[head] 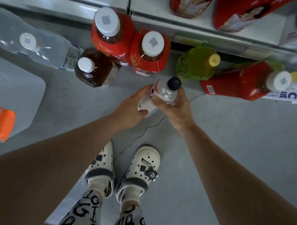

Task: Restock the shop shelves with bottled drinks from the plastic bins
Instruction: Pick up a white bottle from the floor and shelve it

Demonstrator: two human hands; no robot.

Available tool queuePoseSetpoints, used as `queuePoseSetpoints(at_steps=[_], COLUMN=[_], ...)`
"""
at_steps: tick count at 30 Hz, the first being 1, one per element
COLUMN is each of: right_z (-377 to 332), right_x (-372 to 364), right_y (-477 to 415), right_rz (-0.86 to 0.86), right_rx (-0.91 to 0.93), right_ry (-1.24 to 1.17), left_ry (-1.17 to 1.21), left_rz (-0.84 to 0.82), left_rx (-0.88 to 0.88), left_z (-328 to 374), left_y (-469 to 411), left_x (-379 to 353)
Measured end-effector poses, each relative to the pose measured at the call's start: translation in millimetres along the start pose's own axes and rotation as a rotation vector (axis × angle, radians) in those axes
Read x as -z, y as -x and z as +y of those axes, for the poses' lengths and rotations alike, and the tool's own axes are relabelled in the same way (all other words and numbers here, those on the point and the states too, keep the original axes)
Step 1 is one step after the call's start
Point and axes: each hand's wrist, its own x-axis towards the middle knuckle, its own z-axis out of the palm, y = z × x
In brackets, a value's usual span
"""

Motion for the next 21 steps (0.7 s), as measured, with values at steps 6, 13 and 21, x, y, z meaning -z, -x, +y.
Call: queuePoseSetpoints(at_steps=[6,13,21], right_z=[-15,-49,-116], right_x=[11,12,26], right_y=[45,109,190], right_rz=[-0.134,-0.171,-0.197], right_rx=[-0.2,-0.319,-0.322], right_ry=[-0.172,-0.275,-0.314], left_ry=[-0.019,0.001,0.126], left_rz=[-0.228,-0.246,-0.294], left_rx=[0.119,0.087,0.105], left_z=[10,49,95], left_y=[46,123,206], left_x=[9,16,31])
